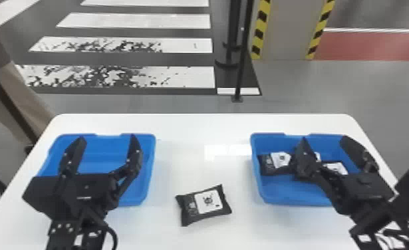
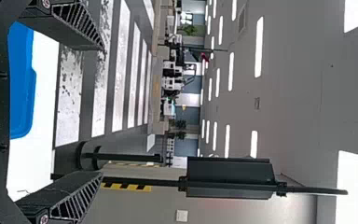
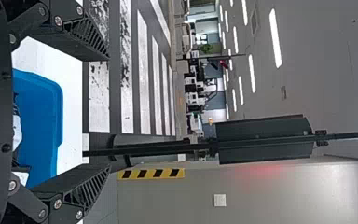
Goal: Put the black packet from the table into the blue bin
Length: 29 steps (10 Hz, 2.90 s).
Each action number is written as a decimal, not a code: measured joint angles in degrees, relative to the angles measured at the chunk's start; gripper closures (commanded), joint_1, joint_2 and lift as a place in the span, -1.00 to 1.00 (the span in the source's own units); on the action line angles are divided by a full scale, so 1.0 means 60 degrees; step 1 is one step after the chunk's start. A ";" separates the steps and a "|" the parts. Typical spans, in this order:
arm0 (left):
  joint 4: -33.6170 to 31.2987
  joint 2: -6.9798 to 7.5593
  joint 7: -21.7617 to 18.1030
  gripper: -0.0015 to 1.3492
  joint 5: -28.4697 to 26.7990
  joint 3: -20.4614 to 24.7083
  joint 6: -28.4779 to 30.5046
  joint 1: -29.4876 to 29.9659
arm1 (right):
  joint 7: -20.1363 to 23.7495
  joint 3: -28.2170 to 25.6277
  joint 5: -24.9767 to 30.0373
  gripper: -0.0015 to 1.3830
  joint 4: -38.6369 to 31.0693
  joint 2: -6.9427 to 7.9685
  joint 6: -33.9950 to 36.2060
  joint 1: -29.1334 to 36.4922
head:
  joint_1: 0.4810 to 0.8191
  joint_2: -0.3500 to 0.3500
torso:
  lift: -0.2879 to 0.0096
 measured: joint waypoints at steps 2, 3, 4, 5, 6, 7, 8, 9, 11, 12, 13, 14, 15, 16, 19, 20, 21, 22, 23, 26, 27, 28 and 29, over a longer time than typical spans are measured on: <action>0.0001 0.0001 0.0000 -0.91 0.0007 -0.0014 0.0014 -0.0016 | -0.0009 0.0000 -0.0007 -0.68 0.0001 0.0000 -0.0012 -0.0001 | 0.27 -0.03 | 0.20; 0.0008 0.0001 0.0000 -0.91 0.0007 -0.0015 0.0005 -0.0017 | -0.0009 0.0000 0.0014 -0.68 0.0003 0.0000 -0.0048 -0.0001 | 0.27 -0.03 | 0.20; 0.0015 0.0006 -0.0001 -0.91 0.0007 -0.0031 0.0005 -0.0029 | -0.0009 0.0000 0.0021 -0.68 0.0016 0.0000 -0.0088 -0.0001 | 0.27 -0.03 | 0.20; 0.0032 0.0013 -0.0001 -0.91 0.0007 -0.0057 -0.0004 -0.0037 | -0.0007 0.0000 0.0009 -0.68 0.0032 0.0000 -0.0101 -0.0001 | 0.27 -0.04 | 0.20; 0.0068 0.0015 0.0000 -0.91 0.0007 -0.0070 -0.0027 -0.0050 | 0.0001 0.0000 0.0017 -0.68 0.0047 -0.0004 -0.0105 -0.0006 | 0.27 -0.04 | 0.20; 0.0096 0.0020 0.0000 -0.91 0.0007 -0.0084 -0.0046 -0.0062 | 0.0005 0.0051 0.0038 -0.68 0.0104 -0.0023 -0.0104 -0.0055 | 0.27 -0.03 | 0.20; 0.0123 0.0026 0.0000 -0.91 0.0014 -0.0090 -0.0054 -0.0078 | 0.0037 0.0337 0.0062 -0.68 0.0283 -0.0112 0.0064 -0.0233 | 0.27 -0.02 | 0.20; 0.0144 0.0029 -0.0001 -0.91 0.0024 -0.0103 -0.0057 -0.0092 | 0.0317 0.0810 0.0108 -0.68 0.0482 -0.0254 0.0523 -0.0550 | 0.27 0.08 | 0.20; 0.0194 0.0030 -0.0004 -0.91 0.0041 -0.0145 -0.0076 -0.0130 | 0.0773 0.1968 0.0251 -0.69 0.0892 -0.0534 0.1629 -0.1403 | 0.27 0.33 | 0.20; 0.0212 0.0030 -0.0010 -0.91 0.0054 -0.0158 -0.0077 -0.0133 | 0.1047 0.2420 0.0378 -0.69 0.1222 -0.0611 0.2326 -0.1886 | 0.27 0.43 | 0.20; 0.0222 0.0030 -0.0007 -0.91 0.0070 -0.0164 -0.0078 -0.0133 | 0.1353 0.2741 0.0585 -0.69 0.1606 -0.0643 0.3159 -0.2384 | 0.27 0.46 | 0.20; 0.0238 0.0030 -0.0008 -0.91 0.0092 -0.0167 -0.0078 -0.0134 | 0.1528 0.3055 0.0811 -0.69 0.1945 -0.0665 0.4016 -0.2852 | 0.27 0.50 | 0.20; 0.0261 0.0030 -0.0009 -0.91 0.0102 -0.0180 -0.0084 -0.0138 | 0.1622 0.3394 0.0943 -0.69 0.2327 -0.0695 0.4579 -0.3264 | 0.27 0.53 | 0.20; 0.0288 0.0030 -0.0012 -0.91 0.0119 -0.0201 -0.0095 -0.0150 | 0.1718 0.3742 0.0978 -0.69 0.2810 -0.0719 0.4857 -0.3633 | 0.27 0.57 | 0.20; 0.0374 0.0034 -0.0015 -0.91 0.0159 -0.0251 -0.0113 -0.0173 | 0.1875 0.4745 0.0811 -0.69 0.3853 -0.0789 0.5438 -0.4436 | 0.27 0.66 | 0.20; 0.0400 0.0032 -0.0017 -0.91 0.0169 -0.0267 -0.0122 -0.0192 | 0.1972 0.5139 0.0705 -0.65 0.4257 -0.0828 0.5533 -0.4753 | 0.27 0.71 | 0.20; 0.0424 0.0030 -0.0025 -0.91 0.0187 -0.0286 -0.0135 -0.0215 | 0.2012 0.5466 0.0601 -0.47 0.4586 -0.0865 0.5727 -0.5039 | 0.27 0.74 | 0.20; 0.0446 0.0030 -0.0029 -0.91 0.0201 -0.0297 -0.0149 -0.0226 | 0.2015 0.5630 0.0569 -0.09 0.4764 -0.0885 0.6042 -0.5219 | 0.27 0.74 | 0.20; 0.0464 0.0030 -0.0030 -0.91 0.0213 -0.0300 -0.0172 -0.0227 | 0.2014 0.5688 0.0549 0.28 0.4845 -0.0893 0.6305 -0.5315 | 0.27 0.73 | 0.20; 0.0502 0.0034 -0.0030 -0.91 0.0243 -0.0290 -0.0239 -0.0227 | 0.2009 0.5695 0.0348 0.51 0.4654 -0.0916 0.6019 -0.5169 | 0.27 0.75 | 0.20; 0.0510 0.0042 -0.0042 -0.91 0.0252 -0.0282 -0.0256 -0.0227 | 0.2008 0.5533 0.0298 0.51 0.4422 -0.0918 0.5401 -0.4945 | 0.27 0.78 | 0.20; 0.0526 0.0045 -0.0045 -0.91 0.0256 -0.0281 -0.0271 -0.0227 | 0.1921 0.5096 0.0448 0.51 0.3962 -0.0873 0.4725 -0.4577 | 0.27 0.76 | 0.20; 0.0553 0.0045 -0.0045 -0.91 0.0271 -0.0281 -0.0305 -0.0215 | 0.1556 0.4333 0.0715 0.51 0.3252 -0.0770 0.3781 -0.3903 | 0.27 0.68 | 0.20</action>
